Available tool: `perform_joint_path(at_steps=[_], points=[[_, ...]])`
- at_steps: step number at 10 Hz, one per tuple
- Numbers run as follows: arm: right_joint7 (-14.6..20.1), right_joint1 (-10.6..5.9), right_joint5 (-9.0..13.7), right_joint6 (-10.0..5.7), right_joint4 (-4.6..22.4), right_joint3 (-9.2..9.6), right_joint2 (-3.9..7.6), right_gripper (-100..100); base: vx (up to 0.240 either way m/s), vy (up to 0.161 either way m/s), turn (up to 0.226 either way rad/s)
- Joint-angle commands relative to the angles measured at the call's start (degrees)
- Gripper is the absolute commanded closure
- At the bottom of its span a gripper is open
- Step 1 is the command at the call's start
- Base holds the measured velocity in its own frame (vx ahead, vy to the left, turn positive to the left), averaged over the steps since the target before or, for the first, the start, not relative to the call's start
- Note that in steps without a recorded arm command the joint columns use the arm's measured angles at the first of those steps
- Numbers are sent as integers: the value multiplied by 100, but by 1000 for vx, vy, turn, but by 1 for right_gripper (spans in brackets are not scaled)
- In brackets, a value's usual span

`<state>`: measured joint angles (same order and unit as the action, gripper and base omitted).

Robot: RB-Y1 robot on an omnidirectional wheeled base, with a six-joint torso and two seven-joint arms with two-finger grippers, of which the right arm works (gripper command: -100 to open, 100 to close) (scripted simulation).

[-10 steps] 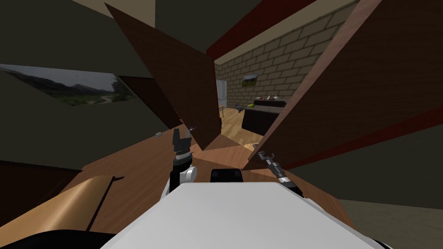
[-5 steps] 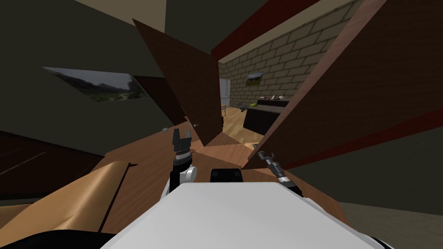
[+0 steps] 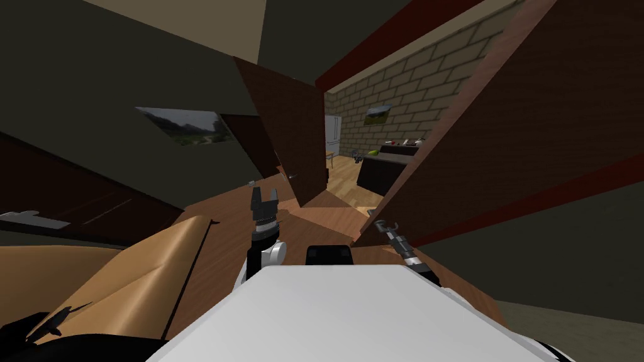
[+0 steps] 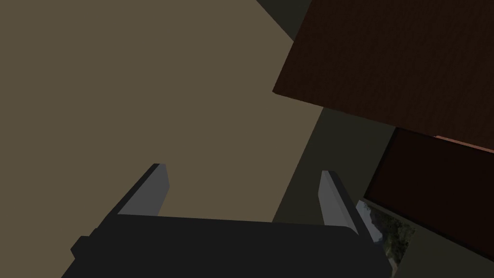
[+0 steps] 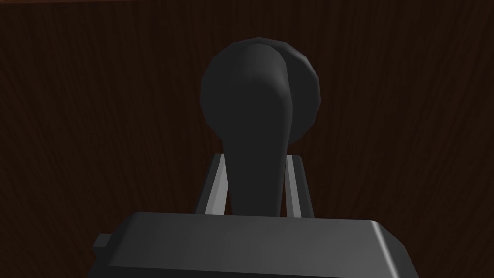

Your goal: Pull the door open

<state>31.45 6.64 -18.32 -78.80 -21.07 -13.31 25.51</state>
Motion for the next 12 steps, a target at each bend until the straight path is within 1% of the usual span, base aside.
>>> perform_joint_path(at_steps=[1, 4, 5, 6, 7, 8, 10, 11, 12], points=[[-9, -41, -9, -67, 81, -5, 17, 100, -210, -92, 152], [-12, -89, -25, -117, 163, -11, 34, 100, -202, -56, 124], [-10, -72, -29, -80, 112, -1, 13, 100, -86, -31, 21], [-76, -169, 90, 53, 112, 121, -26, 100, -143, -53, 90], [-76, -169, 90, 53, 112, 121, -26, 100, -148, -47, 102], [-140, -274, 217, 177, 110, 232, -54, 100, -178, -34, 122], [-220, -405, 374, 330, 107, 371, -89, 100, -210, -67, 132], [-220, -405, 374, 330, 107, 371, -89, 100, -137, -45, 41], [-288, -516, 508, 460, 105, 488, -119, 100, -158, -29, 90]])
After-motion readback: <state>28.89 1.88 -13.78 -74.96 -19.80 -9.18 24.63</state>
